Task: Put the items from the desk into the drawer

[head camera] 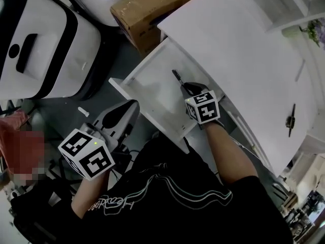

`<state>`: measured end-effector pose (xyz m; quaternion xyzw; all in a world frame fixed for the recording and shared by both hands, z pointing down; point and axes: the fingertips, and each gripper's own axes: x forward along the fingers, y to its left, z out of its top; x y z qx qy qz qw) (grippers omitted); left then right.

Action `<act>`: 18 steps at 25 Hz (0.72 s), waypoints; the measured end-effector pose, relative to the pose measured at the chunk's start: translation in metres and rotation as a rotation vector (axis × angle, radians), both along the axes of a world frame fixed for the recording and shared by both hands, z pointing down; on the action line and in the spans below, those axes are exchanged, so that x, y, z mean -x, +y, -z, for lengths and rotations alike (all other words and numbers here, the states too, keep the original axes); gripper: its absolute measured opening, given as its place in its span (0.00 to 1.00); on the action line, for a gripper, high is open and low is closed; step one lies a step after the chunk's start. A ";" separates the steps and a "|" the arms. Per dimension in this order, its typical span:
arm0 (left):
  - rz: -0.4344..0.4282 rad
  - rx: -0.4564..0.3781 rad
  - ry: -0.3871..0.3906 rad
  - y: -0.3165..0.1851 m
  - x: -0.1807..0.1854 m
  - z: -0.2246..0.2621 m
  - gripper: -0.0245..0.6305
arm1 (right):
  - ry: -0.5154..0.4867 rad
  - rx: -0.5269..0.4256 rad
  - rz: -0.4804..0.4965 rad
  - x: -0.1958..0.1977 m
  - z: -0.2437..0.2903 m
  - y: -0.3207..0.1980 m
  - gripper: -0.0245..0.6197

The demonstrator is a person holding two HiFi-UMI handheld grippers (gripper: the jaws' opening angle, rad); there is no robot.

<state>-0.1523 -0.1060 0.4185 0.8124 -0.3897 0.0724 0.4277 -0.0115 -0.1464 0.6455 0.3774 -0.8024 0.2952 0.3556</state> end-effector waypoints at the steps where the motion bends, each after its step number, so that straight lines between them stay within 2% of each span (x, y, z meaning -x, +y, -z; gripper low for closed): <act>1: 0.007 0.008 -0.001 -0.002 0.001 -0.004 0.07 | 0.006 0.016 0.004 -0.001 -0.009 -0.001 0.14; 8: 0.047 0.045 -0.013 -0.010 0.005 -0.022 0.07 | 0.074 0.087 0.042 -0.001 -0.055 -0.008 0.14; 18: 0.087 0.050 -0.030 -0.012 0.013 -0.028 0.07 | 0.126 0.121 0.037 -0.004 -0.086 -0.009 0.14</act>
